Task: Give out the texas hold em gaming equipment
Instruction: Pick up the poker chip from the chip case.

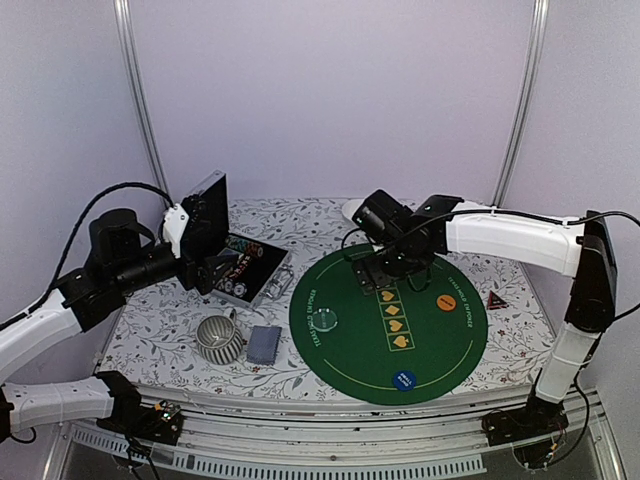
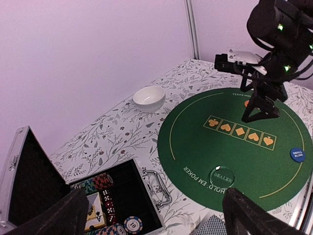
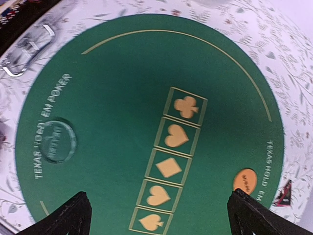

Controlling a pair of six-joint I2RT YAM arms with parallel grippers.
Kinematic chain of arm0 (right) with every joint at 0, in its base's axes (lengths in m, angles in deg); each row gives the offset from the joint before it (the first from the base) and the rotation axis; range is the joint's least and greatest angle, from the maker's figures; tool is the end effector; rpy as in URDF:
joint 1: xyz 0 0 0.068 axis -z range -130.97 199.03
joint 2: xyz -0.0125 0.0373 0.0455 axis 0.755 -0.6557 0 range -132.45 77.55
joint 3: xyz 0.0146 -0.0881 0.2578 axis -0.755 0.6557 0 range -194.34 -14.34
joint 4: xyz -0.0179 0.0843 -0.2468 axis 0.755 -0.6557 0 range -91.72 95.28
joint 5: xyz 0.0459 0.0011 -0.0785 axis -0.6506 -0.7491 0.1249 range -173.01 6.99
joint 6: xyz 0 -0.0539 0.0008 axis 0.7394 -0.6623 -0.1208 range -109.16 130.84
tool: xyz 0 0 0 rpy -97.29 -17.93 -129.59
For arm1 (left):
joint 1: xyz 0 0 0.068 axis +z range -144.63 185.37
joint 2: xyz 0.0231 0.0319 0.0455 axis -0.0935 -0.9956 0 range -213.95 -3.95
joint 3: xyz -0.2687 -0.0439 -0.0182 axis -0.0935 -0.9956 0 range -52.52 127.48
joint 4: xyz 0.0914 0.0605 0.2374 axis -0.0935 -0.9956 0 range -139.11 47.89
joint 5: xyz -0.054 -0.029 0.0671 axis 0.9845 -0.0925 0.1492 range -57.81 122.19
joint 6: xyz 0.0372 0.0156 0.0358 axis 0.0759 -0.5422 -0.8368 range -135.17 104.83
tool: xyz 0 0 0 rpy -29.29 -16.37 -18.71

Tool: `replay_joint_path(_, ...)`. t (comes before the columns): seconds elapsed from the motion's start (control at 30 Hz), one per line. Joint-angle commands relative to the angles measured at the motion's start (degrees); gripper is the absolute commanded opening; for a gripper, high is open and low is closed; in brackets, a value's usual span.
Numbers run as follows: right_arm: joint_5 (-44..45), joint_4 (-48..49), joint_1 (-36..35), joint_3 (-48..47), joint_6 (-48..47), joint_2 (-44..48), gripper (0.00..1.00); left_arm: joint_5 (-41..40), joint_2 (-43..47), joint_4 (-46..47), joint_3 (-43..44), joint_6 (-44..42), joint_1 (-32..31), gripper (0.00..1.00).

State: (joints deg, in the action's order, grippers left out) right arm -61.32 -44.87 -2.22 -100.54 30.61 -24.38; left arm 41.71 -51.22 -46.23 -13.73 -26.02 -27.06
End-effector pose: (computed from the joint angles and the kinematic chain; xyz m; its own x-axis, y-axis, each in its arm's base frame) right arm 0.2421 0.2805 0.2654 -0.7508 -0.4332 -0.4987 -0.3997 0.8990 -0.1793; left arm 0.1644 -0.1114 0.3068 -0.0556 0.2553 -0.9653 0.6878 0.7106 0.1483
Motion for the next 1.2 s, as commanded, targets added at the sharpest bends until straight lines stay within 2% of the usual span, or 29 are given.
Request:
replay_joint_path(0.0,-6.87,8.78,-4.9,-2.24,1.53,-1.95,0.99,-1.52,-0.29,0.97,-0.64,0.85,0.83,0.98)
replay_joint_path(0.13,-11.45,15.83,-6.6,0.13,3.34,-0.73,0.99,-2.45,-1.29,1.1,-0.73,0.8,0.85,0.98)
replay_joint_path(0.3,-16.06,27.48,-6.6,7.77,6.23,3.4,0.99,-5.23,-4.04,1.27,-0.9,0.13,0.98,0.98)
replay_joint_path(0.47,-16.54,29.76,-6.61,9.12,5.32,4.81,0.99,-6.72,-8.73,0.9,0.29,1.55,3.01,0.98)
replay_joint_path(0.63,-15.58,29.4,-6.59,10.52,2.56,4.96,0.99,-10.88,-18.67,-8.01,8.44,5.71,6.2,0.76)
replay_joint_path(0.7,-14.97,29.56,-6.64,11.23,1.98,4.99,0.99,-11.84,-23.48,-13.06,13.11,5.84,6.19,0.74)
replay_joint_path(0.83,-13.64,30.29,-6.59,12.86,0.73,4.57,0.99,-8.79,-31.05,-20.87,19.95,4.09,5.82,0.73)
replay_joint_path(0.97,-14.47,32.15,-6.57,14.42,-0.77,3.67,0.99,-7.25,-38.09,-28.78,27.7,3.55,5.64,0.62)
replay_joint_path(1.07,-15.62,33.59,-6.58,15.4,-1.91,2.47,0.99,-7.52,-43.27,-35.42,33.38,7.04,4.76,0.52)
replay_joint_path(1.17,-15.93,33.84,-6.51,14.93,-3.17,0.17,0.99,-12.18,-47.07,-37.08,33.21,12.64,2.5,0.52)
